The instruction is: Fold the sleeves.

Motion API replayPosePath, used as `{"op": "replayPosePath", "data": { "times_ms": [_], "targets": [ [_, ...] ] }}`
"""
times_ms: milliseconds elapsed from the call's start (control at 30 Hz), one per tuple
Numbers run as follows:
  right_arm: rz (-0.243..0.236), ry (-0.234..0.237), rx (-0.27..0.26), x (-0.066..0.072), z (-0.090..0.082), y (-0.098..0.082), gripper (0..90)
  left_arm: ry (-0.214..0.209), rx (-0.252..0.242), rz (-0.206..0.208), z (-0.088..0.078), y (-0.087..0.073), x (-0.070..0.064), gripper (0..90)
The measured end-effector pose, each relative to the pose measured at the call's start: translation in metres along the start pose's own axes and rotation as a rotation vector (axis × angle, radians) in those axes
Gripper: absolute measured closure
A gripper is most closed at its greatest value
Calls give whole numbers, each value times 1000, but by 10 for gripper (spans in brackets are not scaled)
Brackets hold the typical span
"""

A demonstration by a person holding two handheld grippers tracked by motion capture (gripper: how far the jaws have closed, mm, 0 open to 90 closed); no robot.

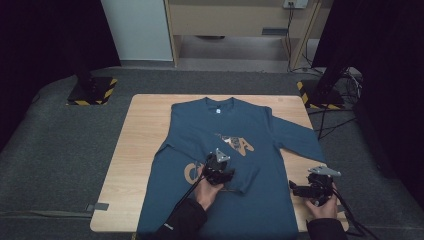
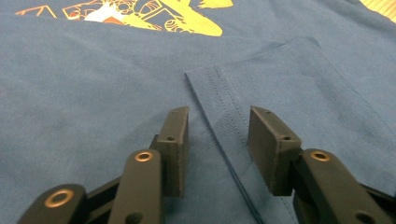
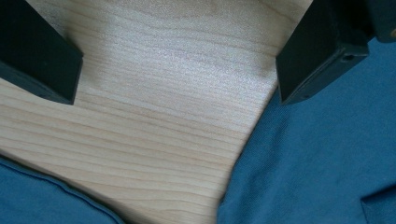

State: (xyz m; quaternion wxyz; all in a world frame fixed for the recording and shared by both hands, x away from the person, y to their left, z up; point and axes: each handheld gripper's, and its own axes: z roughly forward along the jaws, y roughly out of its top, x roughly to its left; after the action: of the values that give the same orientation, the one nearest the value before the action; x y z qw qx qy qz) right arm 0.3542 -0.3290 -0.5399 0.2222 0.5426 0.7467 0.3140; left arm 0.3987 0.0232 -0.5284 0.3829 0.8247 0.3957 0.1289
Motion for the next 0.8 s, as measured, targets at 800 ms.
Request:
{"op": "replayPosePath", "data": {
  "times_ms": [800],
  "targets": [
    [11, -7, 2, 0, 0, 1, 6, -166, -93, 80, -29, 18, -34, 866]
  ]
}}
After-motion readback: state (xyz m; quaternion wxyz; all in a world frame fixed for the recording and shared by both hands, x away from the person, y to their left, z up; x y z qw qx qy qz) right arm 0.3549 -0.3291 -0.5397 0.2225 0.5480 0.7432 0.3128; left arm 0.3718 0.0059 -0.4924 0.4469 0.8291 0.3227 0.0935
